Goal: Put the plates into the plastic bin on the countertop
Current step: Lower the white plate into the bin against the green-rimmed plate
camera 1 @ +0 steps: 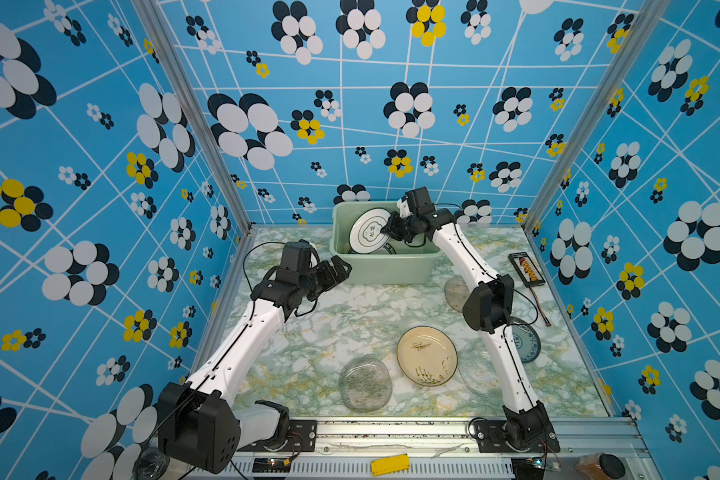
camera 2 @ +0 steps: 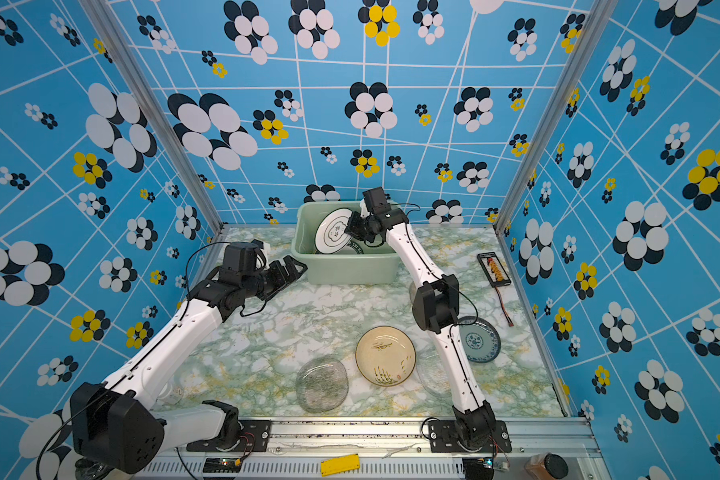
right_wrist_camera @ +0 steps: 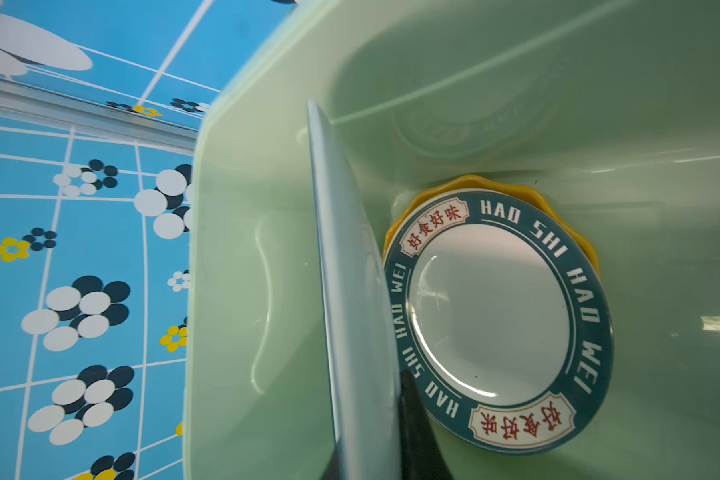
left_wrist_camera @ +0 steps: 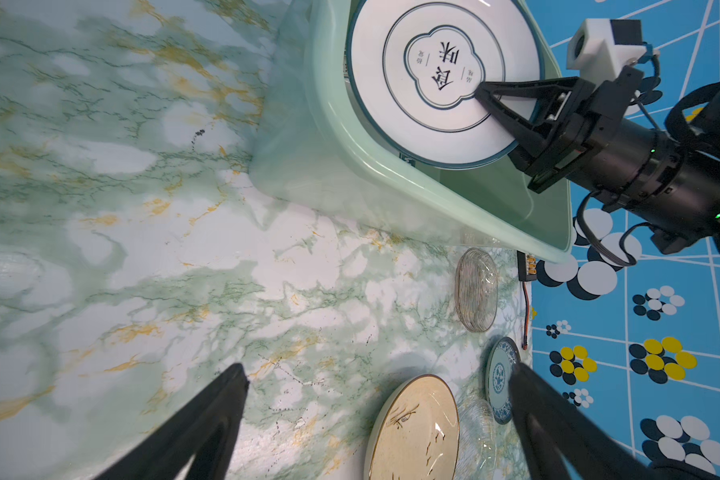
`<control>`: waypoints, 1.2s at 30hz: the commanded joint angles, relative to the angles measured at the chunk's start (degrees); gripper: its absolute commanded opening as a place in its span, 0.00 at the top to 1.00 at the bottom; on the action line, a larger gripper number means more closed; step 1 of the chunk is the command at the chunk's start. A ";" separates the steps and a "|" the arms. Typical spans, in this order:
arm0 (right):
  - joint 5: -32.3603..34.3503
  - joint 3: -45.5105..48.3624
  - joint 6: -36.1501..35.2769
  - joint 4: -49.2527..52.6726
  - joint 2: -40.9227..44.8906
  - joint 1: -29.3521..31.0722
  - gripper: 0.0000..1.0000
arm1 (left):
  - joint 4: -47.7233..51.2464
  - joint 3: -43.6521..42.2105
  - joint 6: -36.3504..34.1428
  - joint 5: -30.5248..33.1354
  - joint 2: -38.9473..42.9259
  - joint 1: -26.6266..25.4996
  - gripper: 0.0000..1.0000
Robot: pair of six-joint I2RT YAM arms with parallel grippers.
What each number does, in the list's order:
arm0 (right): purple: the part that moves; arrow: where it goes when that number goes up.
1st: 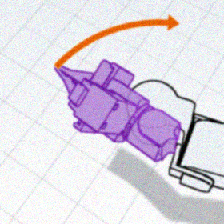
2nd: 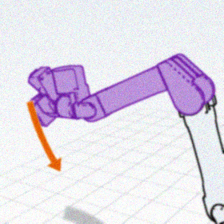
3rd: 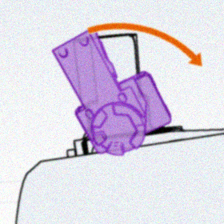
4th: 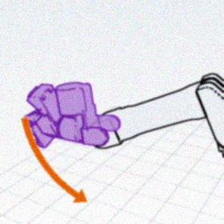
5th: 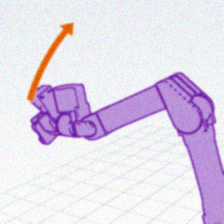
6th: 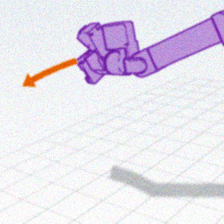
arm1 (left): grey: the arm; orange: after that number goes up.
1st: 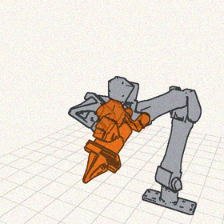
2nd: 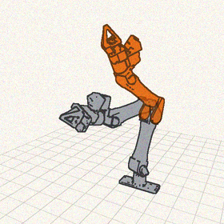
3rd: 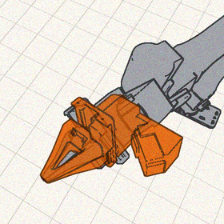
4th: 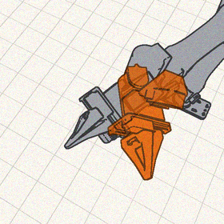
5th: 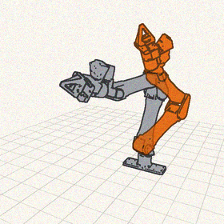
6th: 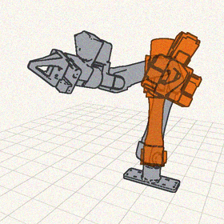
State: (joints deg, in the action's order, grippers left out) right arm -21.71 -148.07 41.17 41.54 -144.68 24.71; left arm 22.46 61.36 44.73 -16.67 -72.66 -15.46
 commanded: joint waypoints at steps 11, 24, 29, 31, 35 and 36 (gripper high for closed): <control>-1.78 2.81 1.63 -4.01 -3.23 -0.10 1.00 | 1.58 1.13 -0.05 0.75 -0.17 -0.26 0.01; -0.70 7.01 0.95 -4.56 -3.85 0.15 0.97 | 0.72 2.00 0.62 -0.62 -2.53 -0.42 0.01; 0.13 8.71 0.76 -5.07 -3.85 0.51 0.90 | 1.38 2.45 0.85 -1.00 -2.75 -0.53 0.01; 0.59 9.07 0.68 -5.02 -3.85 0.60 0.87 | 2.18 2.97 0.41 -1.09 -2.75 -0.48 0.01; 1.72 9.69 -0.10 -5.05 -3.51 0.77 0.74 | 2.58 3.33 0.03 -1.00 -2.76 -0.47 0.01; 2.02 9.94 -0.20 -5.02 -3.32 0.76 0.72 | 2.63 3.24 0.17 -0.91 -2.68 -0.54 0.01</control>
State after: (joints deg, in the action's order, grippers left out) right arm -21.28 -138.96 42.22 36.21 -148.09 24.88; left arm 23.20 63.20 45.39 -17.02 -74.96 -15.57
